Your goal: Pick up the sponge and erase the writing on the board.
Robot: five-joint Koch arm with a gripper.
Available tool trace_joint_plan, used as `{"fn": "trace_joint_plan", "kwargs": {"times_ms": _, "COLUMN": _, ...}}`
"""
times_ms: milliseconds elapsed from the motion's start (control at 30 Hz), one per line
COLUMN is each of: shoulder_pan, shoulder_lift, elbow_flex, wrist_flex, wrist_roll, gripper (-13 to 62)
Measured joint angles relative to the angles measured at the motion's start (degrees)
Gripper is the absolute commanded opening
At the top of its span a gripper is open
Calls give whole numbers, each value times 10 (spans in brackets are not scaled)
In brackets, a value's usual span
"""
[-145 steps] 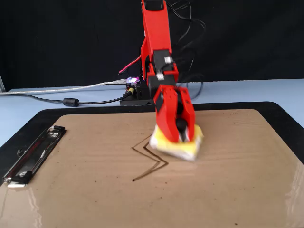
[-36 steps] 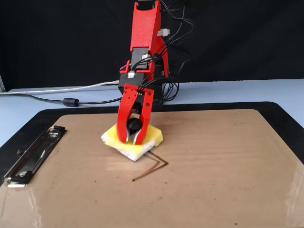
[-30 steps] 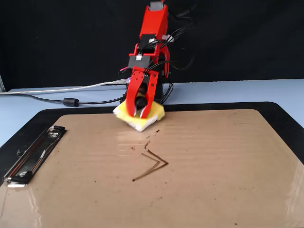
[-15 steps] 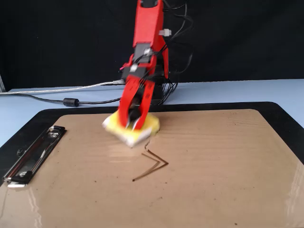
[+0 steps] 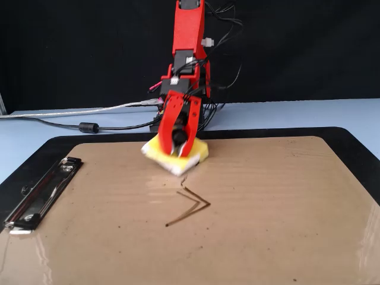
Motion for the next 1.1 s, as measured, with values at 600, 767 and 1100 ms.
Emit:
{"fn": "trace_joint_plan", "kwargs": {"times_ms": 600, "shoulder_pan": -94, "shoulder_lift": -35, "elbow_flex": -51, "wrist_flex": 52, "wrist_roll": -61, "gripper": -80}}
{"fn": "trace_joint_plan", "kwargs": {"times_ms": 767, "shoulder_pan": -97, "shoulder_lift": 98, "elbow_flex": 27, "wrist_flex": 86, "wrist_roll": -65, "gripper": -80}}
{"fn": "trace_joint_plan", "kwargs": {"times_ms": 1100, "shoulder_pan": -96, "shoulder_lift": 74, "elbow_flex": 40, "wrist_flex": 52, "wrist_roll": -68, "gripper": -80}}
